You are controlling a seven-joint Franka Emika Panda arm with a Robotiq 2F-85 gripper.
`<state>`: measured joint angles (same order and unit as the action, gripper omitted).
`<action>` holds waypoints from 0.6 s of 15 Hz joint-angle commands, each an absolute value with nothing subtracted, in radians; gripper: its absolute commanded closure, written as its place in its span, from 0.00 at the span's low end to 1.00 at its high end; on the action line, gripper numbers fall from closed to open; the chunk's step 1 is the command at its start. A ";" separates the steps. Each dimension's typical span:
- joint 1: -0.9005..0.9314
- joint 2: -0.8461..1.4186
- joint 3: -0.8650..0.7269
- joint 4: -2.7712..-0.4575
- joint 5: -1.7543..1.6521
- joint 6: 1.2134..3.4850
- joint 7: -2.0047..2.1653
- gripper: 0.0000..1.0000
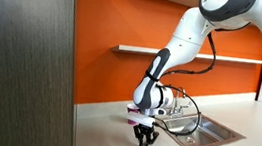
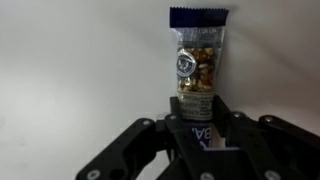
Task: Put the packet in the sink
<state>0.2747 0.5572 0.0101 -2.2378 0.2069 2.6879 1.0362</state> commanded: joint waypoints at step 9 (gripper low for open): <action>0.297 0.499 -0.022 -2.264 0.186 2.678 1.073 0.90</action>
<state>0.2762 0.5481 -0.0008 -2.2384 0.2056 2.6879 1.0363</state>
